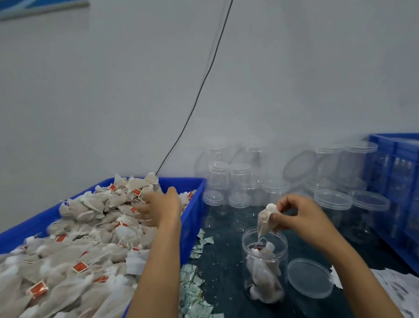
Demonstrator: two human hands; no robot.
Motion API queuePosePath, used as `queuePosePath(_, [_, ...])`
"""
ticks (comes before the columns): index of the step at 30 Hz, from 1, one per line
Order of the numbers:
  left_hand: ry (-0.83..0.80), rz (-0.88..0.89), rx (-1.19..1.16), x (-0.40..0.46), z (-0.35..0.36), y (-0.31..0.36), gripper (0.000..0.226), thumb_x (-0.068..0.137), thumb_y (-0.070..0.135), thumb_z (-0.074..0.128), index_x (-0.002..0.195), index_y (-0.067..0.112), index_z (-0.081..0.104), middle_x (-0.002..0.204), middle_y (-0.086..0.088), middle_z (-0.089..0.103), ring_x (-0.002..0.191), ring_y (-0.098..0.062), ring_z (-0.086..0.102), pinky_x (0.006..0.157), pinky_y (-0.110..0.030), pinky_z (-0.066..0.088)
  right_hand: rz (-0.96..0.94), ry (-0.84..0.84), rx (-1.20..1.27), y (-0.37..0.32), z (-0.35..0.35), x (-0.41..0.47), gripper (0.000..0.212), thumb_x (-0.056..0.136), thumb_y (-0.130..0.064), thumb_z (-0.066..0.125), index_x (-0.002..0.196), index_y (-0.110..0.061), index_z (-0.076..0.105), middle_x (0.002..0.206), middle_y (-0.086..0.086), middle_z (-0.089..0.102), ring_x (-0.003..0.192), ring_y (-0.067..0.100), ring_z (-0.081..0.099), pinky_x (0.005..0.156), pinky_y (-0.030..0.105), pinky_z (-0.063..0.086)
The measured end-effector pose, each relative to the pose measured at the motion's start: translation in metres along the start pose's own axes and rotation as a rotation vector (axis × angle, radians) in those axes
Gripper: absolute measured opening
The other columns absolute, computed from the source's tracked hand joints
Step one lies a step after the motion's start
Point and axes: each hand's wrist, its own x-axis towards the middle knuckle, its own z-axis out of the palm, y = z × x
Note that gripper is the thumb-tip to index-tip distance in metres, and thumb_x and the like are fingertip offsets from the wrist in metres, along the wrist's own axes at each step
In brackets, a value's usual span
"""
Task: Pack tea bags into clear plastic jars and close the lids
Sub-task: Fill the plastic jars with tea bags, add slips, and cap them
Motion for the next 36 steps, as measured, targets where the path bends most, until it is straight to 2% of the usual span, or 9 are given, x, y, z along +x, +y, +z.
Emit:
queuePosePath(4, [0.012, 0.376, -0.038, -0.015, 0.006, 0.000, 0.027, 0.088, 0.012, 0.054, 0.115, 0.010, 0.057, 0.135, -0.014, 0.043, 0.118, -0.030, 0.046, 0.101, -0.044, 0.041, -0.003, -0.013, 0.000, 0.001, 0.000, 0.001, 0.011, 0.082, -0.007, 0.073, 0.079, -0.008, 0.062, 0.082, 0.008, 0.070, 0.066, 0.023, 0.072, 0.075, 0.048, 0.058])
queuePosePath(10, [-0.493, 0.683, -0.005, -0.048, 0.023, -0.030, 0.029, 0.088, -0.005, 0.052, 0.094, 0.020, 0.063, 0.107, 0.005, 0.063, 0.096, -0.005, 0.056, 0.070, -0.004, 0.041, -0.018, -0.087, -0.241, 0.002, 0.006, 0.000, 0.017, 0.079, -0.018, 0.077, 0.078, -0.020, 0.060, 0.083, -0.005, 0.066, 0.071, 0.007, 0.062, 0.068, 0.024, 0.051])
queuePosePath(16, [-0.689, 0.631, 0.089, -0.053, 0.028, -0.057, 0.032, 0.090, -0.004, 0.053, 0.093, 0.025, 0.065, 0.107, 0.012, 0.063, 0.103, -0.004, 0.056, 0.076, -0.011, 0.043, -0.089, -0.145, -0.323, 0.001, 0.003, -0.002, 0.025, 0.083, -0.005, 0.070, 0.093, -0.027, 0.062, 0.092, -0.013, 0.063, 0.079, 0.002, 0.057, 0.067, 0.012, 0.045])
queuePosePath(20, [-0.674, 0.585, 0.230, -0.049, 0.021, -0.073, 0.040, 0.090, -0.010, 0.045, 0.094, 0.025, 0.063, 0.108, 0.011, 0.061, 0.104, -0.004, 0.058, 0.071, -0.010, 0.045, -0.135, -0.222, -0.480, -0.007, 0.013, -0.005, 0.043, 0.081, 0.010, 0.044, 0.091, -0.020, 0.072, 0.089, -0.007, 0.070, 0.082, 0.005, 0.063, 0.078, 0.025, 0.052])
queuePosePath(23, [-0.655, 0.621, 0.502, -0.047, 0.013, -0.090, 0.038, 0.093, -0.010, 0.040, 0.108, 0.018, 0.061, 0.118, 0.003, 0.058, 0.109, -0.011, 0.056, 0.081, -0.016, 0.045, -0.136, -0.357, -0.827, -0.011, 0.027, -0.010, 0.045, 0.083, 0.002, 0.041, 0.100, -0.023, 0.073, 0.104, -0.002, 0.071, 0.096, 0.018, 0.061, 0.081, 0.025, 0.042])
queuePosePath(27, [-0.674, 0.773, 0.970, -0.049, 0.003, -0.103, 0.037, 0.095, -0.007, 0.039, 0.126, 0.009, 0.052, 0.127, -0.007, 0.051, 0.110, -0.022, 0.054, 0.091, -0.031, 0.047, -0.141, -0.523, -0.996, -0.015, 0.033, -0.015, 0.039, 0.090, -0.004, 0.042, 0.109, -0.022, 0.072, 0.097, 0.002, 0.068, 0.087, 0.019, 0.042, 0.073, 0.024, 0.021])
queuePosePath(29, [-0.647, 0.779, 1.098, -0.052, 0.000, -0.106, 0.032, 0.095, -0.007, 0.040, 0.121, 0.006, 0.052, 0.125, -0.012, 0.051, 0.109, -0.024, 0.055, 0.087, -0.031, 0.045, -0.141, -0.508, -0.962, -0.015, 0.033, -0.014, 0.045, 0.085, 0.001, 0.041, 0.106, -0.023, 0.072, 0.103, 0.001, 0.070, 0.090, 0.020, 0.049, 0.068, 0.022, 0.026])
queuePosePath(32, [-0.591, 0.781, 1.176, -0.053, -0.004, -0.110, 0.031, 0.095, -0.007, 0.041, 0.118, 0.006, 0.055, 0.124, -0.013, 0.051, 0.108, -0.025, 0.056, 0.088, -0.032, 0.046, -0.154, -0.401, -0.696, -0.013, 0.025, -0.011, 0.052, 0.077, 0.008, 0.038, 0.101, -0.021, 0.073, 0.102, -0.004, 0.071, 0.096, 0.015, 0.062, 0.082, 0.027, 0.049])
queuePosePath(36, [-0.543, 0.740, 1.209, -0.052, -0.011, -0.112, 0.030, 0.094, -0.008, 0.043, 0.115, 0.007, 0.058, 0.119, -0.012, 0.058, 0.105, -0.025, 0.059, 0.087, -0.032, 0.049, -0.217, -0.190, -0.351, -0.010, 0.002, -0.006, 0.054, 0.076, 0.019, 0.032, 0.089, -0.017, 0.071, 0.087, -0.002, 0.072, 0.087, 0.009, 0.067, 0.086, 0.027, 0.053])
